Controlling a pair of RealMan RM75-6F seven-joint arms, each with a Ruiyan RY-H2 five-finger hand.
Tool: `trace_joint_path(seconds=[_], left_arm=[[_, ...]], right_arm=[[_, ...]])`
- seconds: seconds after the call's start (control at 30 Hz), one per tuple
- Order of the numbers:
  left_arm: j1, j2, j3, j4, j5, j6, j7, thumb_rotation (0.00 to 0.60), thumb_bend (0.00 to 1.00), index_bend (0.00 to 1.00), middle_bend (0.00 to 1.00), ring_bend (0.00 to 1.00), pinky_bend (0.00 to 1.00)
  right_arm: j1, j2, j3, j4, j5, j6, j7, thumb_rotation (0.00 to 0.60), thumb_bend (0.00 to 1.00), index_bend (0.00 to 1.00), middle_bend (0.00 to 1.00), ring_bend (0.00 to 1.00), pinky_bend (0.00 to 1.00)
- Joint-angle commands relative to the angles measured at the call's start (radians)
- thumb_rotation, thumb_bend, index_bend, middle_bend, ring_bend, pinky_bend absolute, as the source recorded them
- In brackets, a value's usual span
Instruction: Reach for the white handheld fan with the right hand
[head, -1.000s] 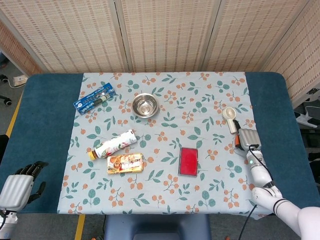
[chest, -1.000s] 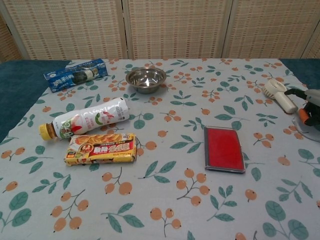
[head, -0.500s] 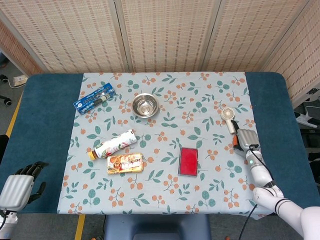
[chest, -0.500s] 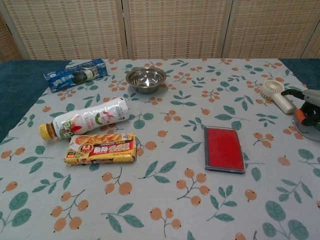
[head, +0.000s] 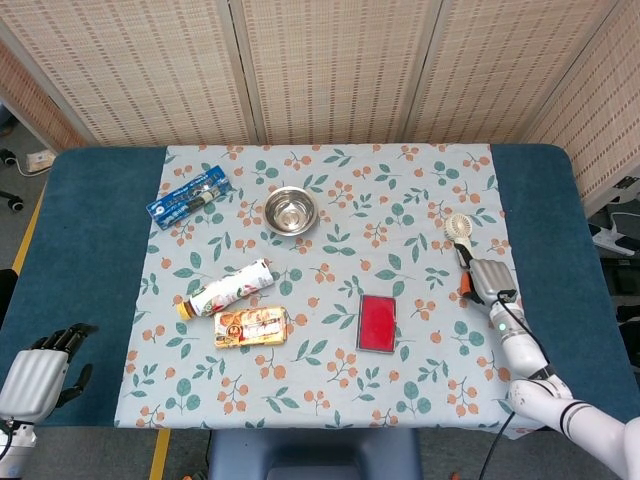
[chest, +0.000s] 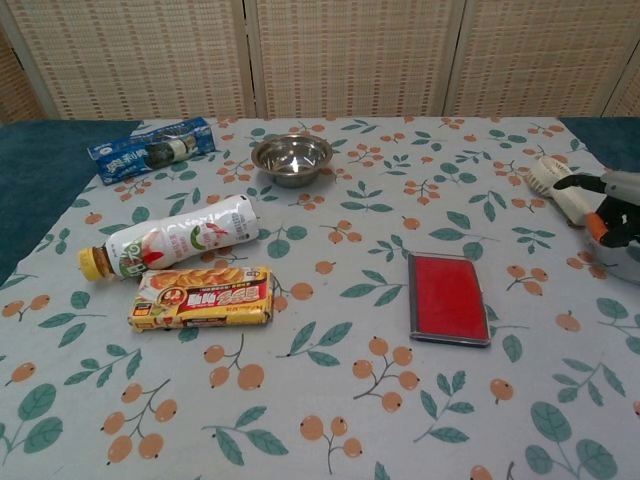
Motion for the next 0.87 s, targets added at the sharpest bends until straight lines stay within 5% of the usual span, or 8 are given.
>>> trace_joint_path(seconds=[0.03,0.3,0.5,0.73,0.87], left_arm=[[0.001,0.001,0.001,-0.001,0.002,0.001,0.0,0.6,0.43,0.23,0.23,0.28,0.41],[0.001,0.0,0.001,0.0,0.002,0.002,0.002,0.6,0.42,0.23,0.23,0.28,0.41],[0.002,-0.001,0.0,0.0,0.003,0.006,0.005,0.6,0.42,0.23,0.23,0.28,0.41],[0.004,-0.004,0.001,-0.002,0.005,0.011,0.015,0.6,0.42,0.23,0.23,0.28,0.41],[0.005,-0.006,0.002,-0.006,0.005,0.009,0.026,0.6,0.43,0.23,0.23,0.28,0.41]], right_arm=[[-0.011,0.024,-0.005,-0.035,-0.006,0.023,-0.005,0.6,0.7,0.06,0.77,0.65,0.69],[-0.083,0.111,-0.048,-0.18,-0.084,0.162,-0.005,0.6,0.7,0.06,0.77,0.65,0.69],[-0.203,0.166,-0.129,-0.268,-0.231,0.402,-0.005,0.6,0.7,0.08,0.77,0.65,0.69],[-0.339,0.157,-0.216,-0.182,-0.414,0.697,0.047,0.6,0.69,0.12,0.77,0.56,0.68],[-0.376,0.148,-0.227,-0.144,-0.439,0.759,0.059,0.6,0.53,0.13,0.67,0.49,0.66]])
